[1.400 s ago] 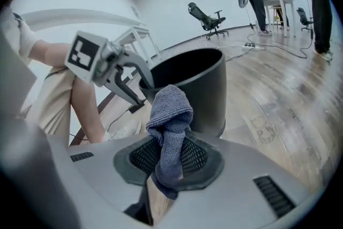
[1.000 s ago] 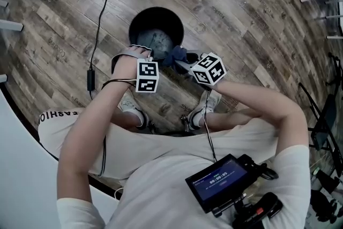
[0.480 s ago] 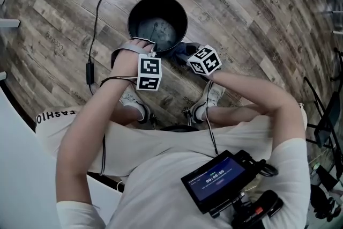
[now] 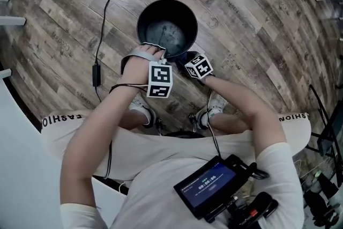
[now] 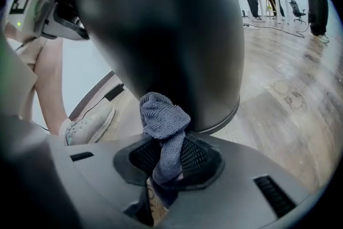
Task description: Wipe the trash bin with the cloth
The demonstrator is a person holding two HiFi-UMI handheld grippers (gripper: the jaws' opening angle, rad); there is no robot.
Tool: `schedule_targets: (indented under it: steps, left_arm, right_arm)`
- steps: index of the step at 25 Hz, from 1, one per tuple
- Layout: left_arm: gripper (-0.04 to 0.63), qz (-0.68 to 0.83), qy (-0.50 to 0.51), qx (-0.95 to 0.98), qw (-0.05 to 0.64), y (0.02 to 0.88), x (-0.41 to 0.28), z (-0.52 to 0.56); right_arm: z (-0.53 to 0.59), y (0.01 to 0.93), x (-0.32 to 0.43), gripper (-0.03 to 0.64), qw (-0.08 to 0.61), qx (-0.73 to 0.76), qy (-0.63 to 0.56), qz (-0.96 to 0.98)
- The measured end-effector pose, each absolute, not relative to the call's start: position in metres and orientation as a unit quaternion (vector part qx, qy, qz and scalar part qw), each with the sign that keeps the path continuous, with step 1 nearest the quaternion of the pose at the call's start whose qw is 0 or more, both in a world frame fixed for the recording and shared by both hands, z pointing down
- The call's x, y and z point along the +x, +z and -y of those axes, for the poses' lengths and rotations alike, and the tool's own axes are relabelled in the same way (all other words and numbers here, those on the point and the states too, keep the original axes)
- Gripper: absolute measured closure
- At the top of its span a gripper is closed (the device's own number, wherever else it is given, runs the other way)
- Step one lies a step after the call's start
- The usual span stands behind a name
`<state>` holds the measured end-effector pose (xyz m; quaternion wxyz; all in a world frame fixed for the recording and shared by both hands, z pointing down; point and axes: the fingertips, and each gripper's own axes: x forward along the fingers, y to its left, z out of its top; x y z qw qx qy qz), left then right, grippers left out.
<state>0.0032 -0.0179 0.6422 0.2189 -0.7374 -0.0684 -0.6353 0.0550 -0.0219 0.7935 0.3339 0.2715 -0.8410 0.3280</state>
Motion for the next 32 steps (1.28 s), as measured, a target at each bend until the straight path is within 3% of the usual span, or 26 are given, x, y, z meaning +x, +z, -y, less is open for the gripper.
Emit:
schedule_targets:
  steps: [6,12,14,17,19,21,24,32]
  left_arm:
    - [0.541,0.057,-0.634,-0.739,0.22,0.643,0.003,0.02]
    - [0.536,0.069,-0.632,-0.746,0.2,0.641,0.003,0.014]
    - [0.475,0.082,-0.641,-0.736,0.203,0.643,-0.004,0.013]
    - [0.44,0.094,-0.669,-0.696,0.243,0.651,-0.027,0.025]
    - [0.443,0.088,-0.672,-0.689,0.257,0.652,-0.032,0.032]
    - [0.508,0.081,-0.671,-0.691,0.256,0.651,-0.029,0.033]
    - [0.52,0.089,-0.67,-0.691,0.257,0.65,-0.026,0.029]
    - [0.545,0.112,-0.653,-0.708,0.247,0.648,-0.006,0.013]
  right_arm:
    - [0.023,0.821,0.05,0.532,0.341,0.291,0.359,0.819]
    - [0.001,0.786,0.071,0.532,0.338,0.276,0.387,0.813]
    - [-0.01,0.757,0.079,0.532,0.337,0.26,0.384,0.819]
    - [-0.014,0.702,0.083,0.532,0.325,0.241,0.374,0.834]
    - [-0.011,0.663,0.079,0.532,0.308,0.236,0.364,0.846]
    - [-0.006,0.631,0.071,0.532,0.29,0.236,0.352,0.858]
    - [0.008,0.605,0.062,0.532,0.269,0.245,0.342,0.866]
    - [0.031,0.632,0.072,0.532,0.266,0.268,0.355,0.855]
